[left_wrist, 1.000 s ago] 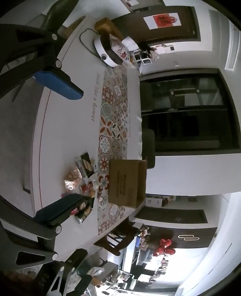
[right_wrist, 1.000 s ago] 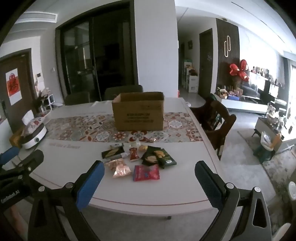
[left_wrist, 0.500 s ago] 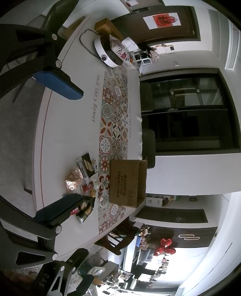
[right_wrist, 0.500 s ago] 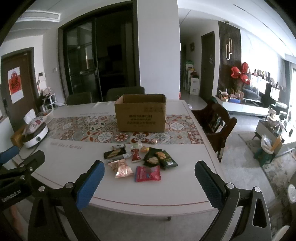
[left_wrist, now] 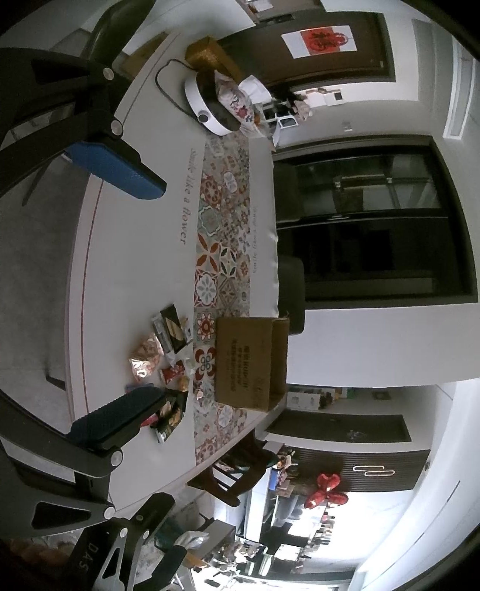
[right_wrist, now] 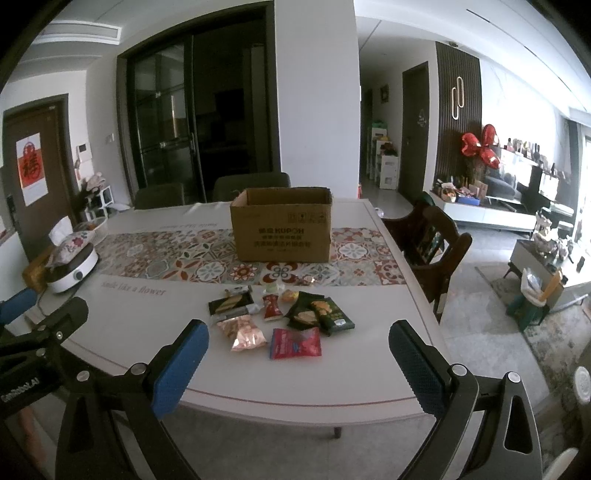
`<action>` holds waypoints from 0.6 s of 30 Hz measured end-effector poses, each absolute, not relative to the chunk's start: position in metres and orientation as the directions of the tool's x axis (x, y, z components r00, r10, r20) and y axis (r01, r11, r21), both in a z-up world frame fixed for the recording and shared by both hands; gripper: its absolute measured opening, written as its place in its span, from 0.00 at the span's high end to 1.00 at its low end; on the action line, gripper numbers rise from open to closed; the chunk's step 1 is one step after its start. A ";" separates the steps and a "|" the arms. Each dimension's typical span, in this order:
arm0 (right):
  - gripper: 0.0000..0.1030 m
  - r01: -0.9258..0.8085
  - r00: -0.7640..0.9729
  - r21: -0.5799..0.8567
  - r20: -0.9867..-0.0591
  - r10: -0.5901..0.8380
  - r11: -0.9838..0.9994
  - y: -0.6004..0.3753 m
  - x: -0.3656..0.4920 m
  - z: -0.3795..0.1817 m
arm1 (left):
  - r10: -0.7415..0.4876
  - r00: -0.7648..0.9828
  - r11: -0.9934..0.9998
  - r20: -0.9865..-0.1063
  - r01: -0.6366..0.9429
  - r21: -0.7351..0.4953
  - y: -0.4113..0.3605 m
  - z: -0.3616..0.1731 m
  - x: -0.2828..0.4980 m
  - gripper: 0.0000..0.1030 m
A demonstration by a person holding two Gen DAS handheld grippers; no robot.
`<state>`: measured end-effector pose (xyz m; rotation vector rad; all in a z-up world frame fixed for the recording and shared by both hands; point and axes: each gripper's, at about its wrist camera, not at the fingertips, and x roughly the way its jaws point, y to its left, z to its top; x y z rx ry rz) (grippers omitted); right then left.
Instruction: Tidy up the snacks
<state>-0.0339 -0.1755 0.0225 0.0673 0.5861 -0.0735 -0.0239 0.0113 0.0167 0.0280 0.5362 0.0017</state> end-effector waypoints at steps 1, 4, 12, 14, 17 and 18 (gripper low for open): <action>0.04 0.088 0.830 0.043 -0.555 -0.050 0.995 -0.176 -0.034 0.023 | 0.010 0.860 1.000 -0.510 0.006 0.029 0.012 0.017 -0.025 0.00; 0.04 0.088 0.831 0.042 -0.554 -0.050 0.995 -0.175 -0.034 0.023 | 0.007 0.861 1.000 -0.509 0.008 0.027 0.012 0.018 -0.025 0.00; 0.04 0.084 0.835 0.042 -0.548 -0.048 0.996 -0.174 -0.036 0.024 | 0.009 0.861 1.000 -0.508 0.006 0.028 0.012 0.019 -0.026 0.00; 0.04 0.080 0.837 0.042 -0.545 -0.044 0.996 -0.175 -0.042 0.028 | 0.010 0.861 1.000 -0.508 0.004 0.027 0.013 0.019 -0.026 0.00; 0.04 0.076 0.838 0.043 -0.544 -0.041 0.996 -0.175 -0.044 0.030 | 0.012 0.861 1.000 -0.509 0.002 0.027 0.013 0.021 -0.025 0.00; 0.04 0.075 0.839 0.042 -0.543 -0.040 0.996 -0.175 -0.045 0.031 | 0.012 0.861 1.000 -0.509 0.003 0.028 0.013 0.020 -0.025 0.00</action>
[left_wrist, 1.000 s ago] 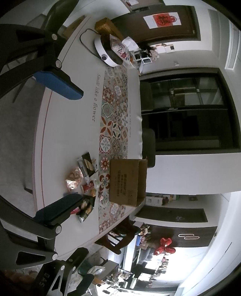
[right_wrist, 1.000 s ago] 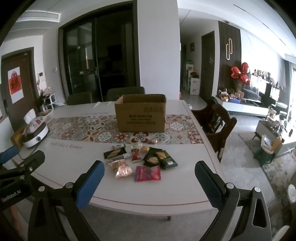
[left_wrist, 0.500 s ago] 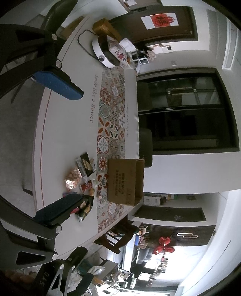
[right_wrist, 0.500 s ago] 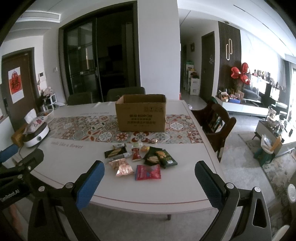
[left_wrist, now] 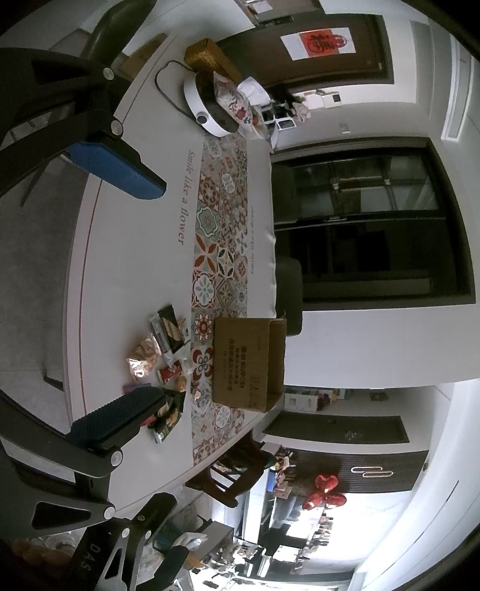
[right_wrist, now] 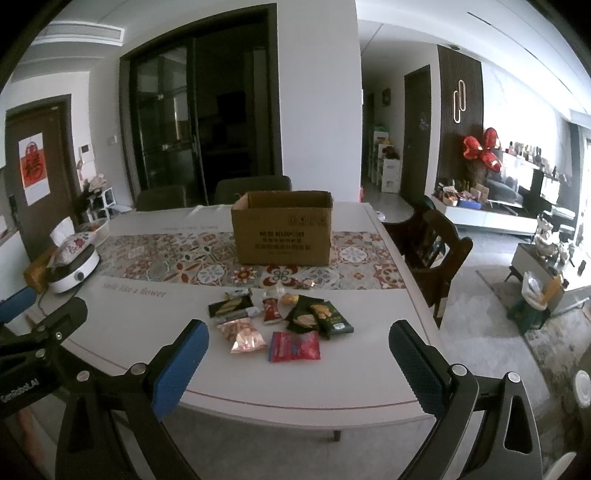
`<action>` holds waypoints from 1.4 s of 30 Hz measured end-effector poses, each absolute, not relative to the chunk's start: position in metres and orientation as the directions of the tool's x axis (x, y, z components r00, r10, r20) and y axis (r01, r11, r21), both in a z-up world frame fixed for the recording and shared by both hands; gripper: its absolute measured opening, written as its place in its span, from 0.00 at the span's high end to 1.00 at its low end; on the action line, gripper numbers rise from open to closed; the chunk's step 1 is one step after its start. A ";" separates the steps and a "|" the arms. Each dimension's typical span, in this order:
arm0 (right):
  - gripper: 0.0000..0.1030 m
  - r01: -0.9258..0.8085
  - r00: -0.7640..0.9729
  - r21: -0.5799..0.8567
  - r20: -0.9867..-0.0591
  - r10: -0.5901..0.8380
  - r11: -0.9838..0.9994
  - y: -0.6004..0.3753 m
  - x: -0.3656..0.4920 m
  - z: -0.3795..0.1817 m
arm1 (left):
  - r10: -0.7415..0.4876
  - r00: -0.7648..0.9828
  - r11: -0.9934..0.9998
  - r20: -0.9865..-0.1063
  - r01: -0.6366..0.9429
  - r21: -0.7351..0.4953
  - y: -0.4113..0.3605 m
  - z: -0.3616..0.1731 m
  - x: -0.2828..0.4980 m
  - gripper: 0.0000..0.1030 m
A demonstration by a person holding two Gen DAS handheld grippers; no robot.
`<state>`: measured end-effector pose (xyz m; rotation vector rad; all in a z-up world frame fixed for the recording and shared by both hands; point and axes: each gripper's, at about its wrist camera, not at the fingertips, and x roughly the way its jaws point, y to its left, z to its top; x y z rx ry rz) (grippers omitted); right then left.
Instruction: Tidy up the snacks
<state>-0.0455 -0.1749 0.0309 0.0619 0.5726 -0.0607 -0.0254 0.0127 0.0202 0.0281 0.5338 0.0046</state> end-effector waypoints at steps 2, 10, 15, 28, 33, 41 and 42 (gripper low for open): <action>0.04 0.075 0.838 0.043 -0.543 -0.040 0.996 -0.175 -0.045 0.031 | 0.011 0.861 1.000 -0.508 0.004 0.028 0.013 0.020 -0.026 0.00; 0.04 0.076 0.838 0.043 -0.544 -0.040 0.996 -0.175 -0.044 0.030 | 0.012 0.861 1.000 -0.508 0.004 0.030 0.013 0.021 -0.026 0.00; 0.04 0.075 0.837 0.045 -0.546 -0.039 0.996 -0.175 -0.045 0.030 | 0.011 0.862 1.000 -0.508 0.004 0.029 0.012 0.019 -0.026 0.00; 0.04 0.071 0.836 0.044 -0.547 -0.035 0.997 -0.174 -0.041 0.028 | 0.013 0.861 1.000 -0.508 0.003 0.030 0.012 0.018 -0.027 0.00; 0.04 0.068 0.835 0.045 -0.550 -0.032 0.997 -0.174 -0.041 0.027 | 0.011 0.862 1.000 -0.507 0.004 0.030 0.012 0.018 -0.026 0.00; 0.04 0.056 0.832 0.054 -0.555 -0.016 0.997 -0.177 -0.033 0.021 | 0.001 0.851 0.998 -0.525 0.031 0.053 0.011 0.016 -0.020 0.01; 0.04 0.054 0.830 0.055 -0.558 -0.014 0.997 -0.176 -0.030 0.019 | 0.004 0.850 0.997 -0.527 0.035 0.064 0.013 0.016 -0.018 0.02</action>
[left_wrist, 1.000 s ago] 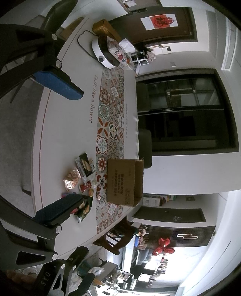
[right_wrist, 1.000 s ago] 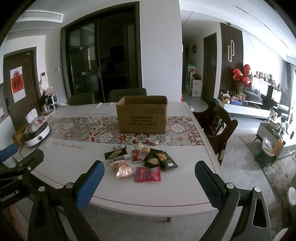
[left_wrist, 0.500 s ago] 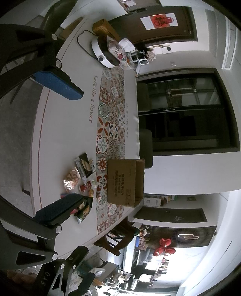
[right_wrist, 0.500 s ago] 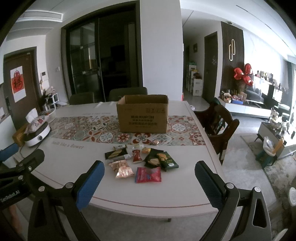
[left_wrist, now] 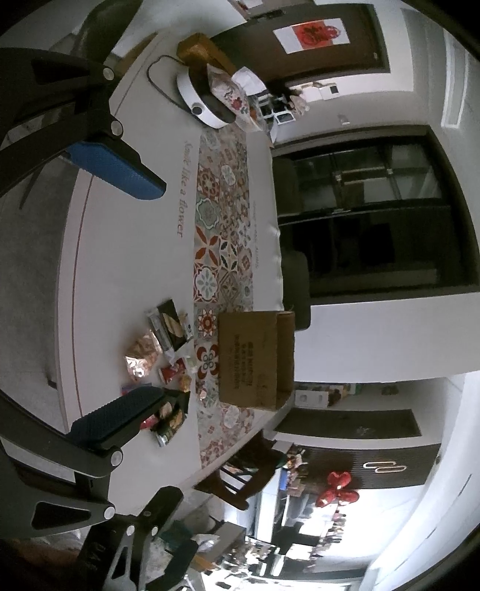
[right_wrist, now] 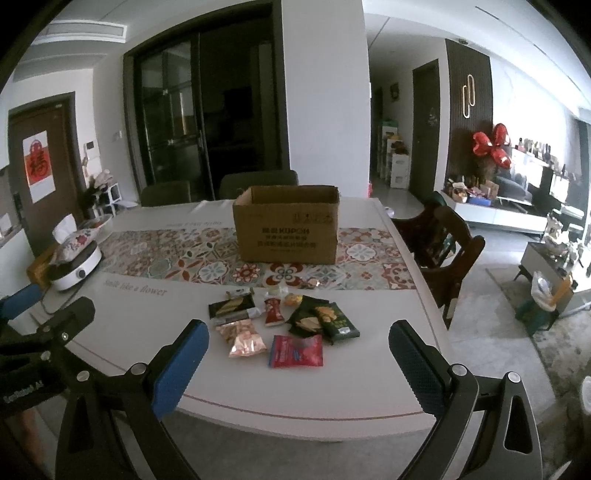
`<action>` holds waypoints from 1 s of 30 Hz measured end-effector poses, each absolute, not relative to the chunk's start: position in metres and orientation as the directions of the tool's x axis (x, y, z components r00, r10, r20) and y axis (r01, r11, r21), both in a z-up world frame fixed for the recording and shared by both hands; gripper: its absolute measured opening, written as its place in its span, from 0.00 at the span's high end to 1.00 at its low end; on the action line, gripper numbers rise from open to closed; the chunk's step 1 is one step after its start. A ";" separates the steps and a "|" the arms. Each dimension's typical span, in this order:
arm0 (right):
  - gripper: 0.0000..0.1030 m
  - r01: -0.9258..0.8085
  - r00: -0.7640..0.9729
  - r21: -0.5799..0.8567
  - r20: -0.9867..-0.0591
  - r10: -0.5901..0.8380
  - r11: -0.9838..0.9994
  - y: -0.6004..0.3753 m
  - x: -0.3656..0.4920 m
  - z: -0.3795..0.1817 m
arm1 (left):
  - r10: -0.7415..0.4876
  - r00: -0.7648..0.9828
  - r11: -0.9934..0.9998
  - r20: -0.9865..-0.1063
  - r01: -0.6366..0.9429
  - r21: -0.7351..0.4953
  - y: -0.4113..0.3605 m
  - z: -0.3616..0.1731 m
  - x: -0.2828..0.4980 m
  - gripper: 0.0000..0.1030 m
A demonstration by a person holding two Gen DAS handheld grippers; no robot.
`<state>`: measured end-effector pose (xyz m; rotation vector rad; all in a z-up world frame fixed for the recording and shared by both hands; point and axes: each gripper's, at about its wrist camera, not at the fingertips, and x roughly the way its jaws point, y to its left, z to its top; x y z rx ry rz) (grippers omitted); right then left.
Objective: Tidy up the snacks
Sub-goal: 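Grasp the black-and-gold bar with the left tool while the right tool grasps the red snack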
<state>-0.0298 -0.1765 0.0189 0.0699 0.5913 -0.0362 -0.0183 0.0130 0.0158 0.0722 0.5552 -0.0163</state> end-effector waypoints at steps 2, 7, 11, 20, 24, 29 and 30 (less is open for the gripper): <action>0.04 0.044 0.823 0.057 -0.568 -0.003 0.997 -0.177 -0.020 0.014 | 0.003 0.848 0.996 -0.531 0.043 0.075 0.014 0.014 -0.011 0.06; 0.04 0.022 0.812 0.054 -0.583 0.014 0.998 -0.174 0.004 0.007 | -0.018 0.828 0.993 -0.560 0.080 0.085 0.012 0.006 0.025 0.14; 0.04 0.018 0.801 0.052 -0.598 0.017 0.998 -0.169 0.033 -0.001 | -0.054 0.808 0.986 -0.586 0.137 0.098 0.010 -0.004 0.063 0.23; 0.17 0.036 0.740 0.063 -0.673 0.016 0.997 -0.156 0.113 -0.024 | -0.177 0.704 0.944 -0.687 0.318 0.083 0.011 -0.035 0.158 0.43; 0.22 0.062 0.686 0.074 -0.728 0.012 0.995 -0.149 0.143 -0.044 | -0.234 0.629 0.914 -0.742 0.402 0.053 0.012 -0.061 0.194 0.46; 0.31 0.082 0.611 0.084 -0.791 0.016 0.993 -0.143 0.170 -0.077 | -0.261 0.548 0.876 -0.795 0.481 0.044 0.008 -0.093 0.224 0.54; 0.35 0.087 0.597 0.086 -0.802 0.017 0.992 -0.143 0.174 -0.082 | -0.273 0.523 0.867 -0.808 0.498 0.030 0.007 -0.100 0.230 0.54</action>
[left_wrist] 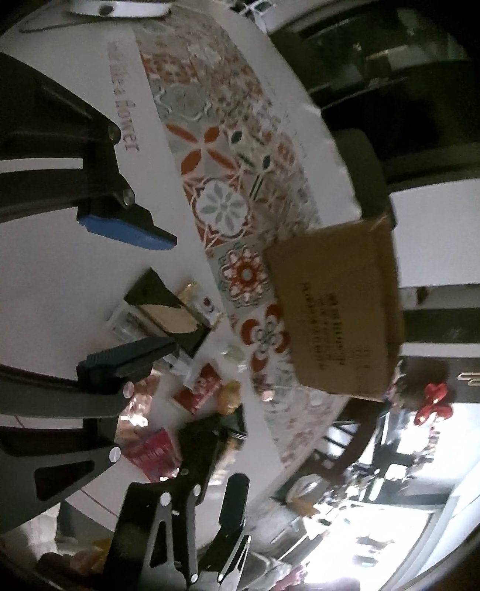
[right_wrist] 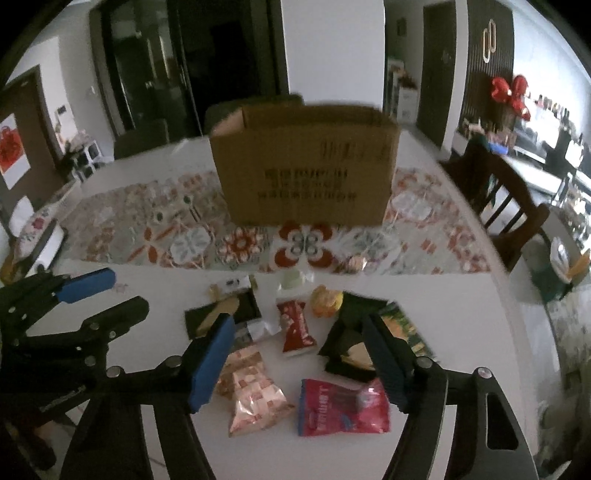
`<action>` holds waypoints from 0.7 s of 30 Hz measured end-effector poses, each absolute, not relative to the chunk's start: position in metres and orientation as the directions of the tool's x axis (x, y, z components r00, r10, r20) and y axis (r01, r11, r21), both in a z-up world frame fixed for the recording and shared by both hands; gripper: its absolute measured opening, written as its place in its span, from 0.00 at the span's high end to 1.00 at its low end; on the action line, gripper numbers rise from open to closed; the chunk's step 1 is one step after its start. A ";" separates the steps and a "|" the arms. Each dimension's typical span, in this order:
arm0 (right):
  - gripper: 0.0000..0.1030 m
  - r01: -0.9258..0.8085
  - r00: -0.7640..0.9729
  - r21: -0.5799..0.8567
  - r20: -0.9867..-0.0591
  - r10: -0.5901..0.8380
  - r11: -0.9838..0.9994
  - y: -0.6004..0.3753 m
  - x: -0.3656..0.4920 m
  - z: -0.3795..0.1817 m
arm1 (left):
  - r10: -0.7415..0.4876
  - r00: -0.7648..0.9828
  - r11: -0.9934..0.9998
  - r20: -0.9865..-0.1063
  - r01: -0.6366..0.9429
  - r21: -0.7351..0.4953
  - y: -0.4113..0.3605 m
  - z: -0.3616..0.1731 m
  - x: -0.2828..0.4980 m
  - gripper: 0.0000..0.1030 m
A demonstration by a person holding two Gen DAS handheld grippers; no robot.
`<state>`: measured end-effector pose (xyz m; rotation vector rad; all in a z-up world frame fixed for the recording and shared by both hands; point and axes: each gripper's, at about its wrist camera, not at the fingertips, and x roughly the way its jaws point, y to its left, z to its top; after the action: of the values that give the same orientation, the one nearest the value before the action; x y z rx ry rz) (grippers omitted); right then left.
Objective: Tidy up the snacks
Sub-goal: 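Grasp the black-and-gold bar with the left tool while the right tool grasps the red snack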
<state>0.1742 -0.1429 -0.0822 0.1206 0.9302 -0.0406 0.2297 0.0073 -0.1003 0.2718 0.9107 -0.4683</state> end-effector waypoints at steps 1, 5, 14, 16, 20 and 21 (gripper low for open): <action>0.38 0.089 0.581 0.085 -0.814 0.018 0.992 -0.143 0.179 -0.089 | -0.276 0.511 0.862 -0.814 0.507 0.026 0.007 -0.105 0.233 0.54; 0.44 0.082 0.537 0.074 -0.844 0.019 0.994 -0.141 0.196 -0.109 | -0.275 0.474 0.843 -0.837 0.538 0.028 0.003 -0.125 0.248 0.56; 0.53 0.050 0.465 0.068 -0.884 0.037 0.996 -0.139 0.215 -0.138 | -0.282 0.416 0.800 -0.864 0.599 0.027 -0.007 -0.156 0.265 0.58; 0.53 0.052 0.464 0.076 -0.885 0.043 0.996 -0.140 0.217 -0.140 | -0.284 0.406 0.799 -0.868 0.602 0.020 -0.008 -0.160 0.267 0.59; 0.58 0.047 0.463 0.067 -0.886 0.038 0.997 -0.141 0.222 -0.146 | -0.284 0.401 0.792 -0.871 0.610 0.023 -0.010 -0.166 0.271 0.60; 0.58 0.045 0.459 0.065 -0.888 0.037 0.997 -0.141 0.224 -0.148 | -0.284 0.401 0.788 -0.871 0.615 0.026 -0.011 -0.166 0.271 0.60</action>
<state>0.2237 -0.1414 -0.1477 0.0827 1.0947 -0.0045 0.2714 -0.0113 -0.1663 0.3718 1.0083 -0.5850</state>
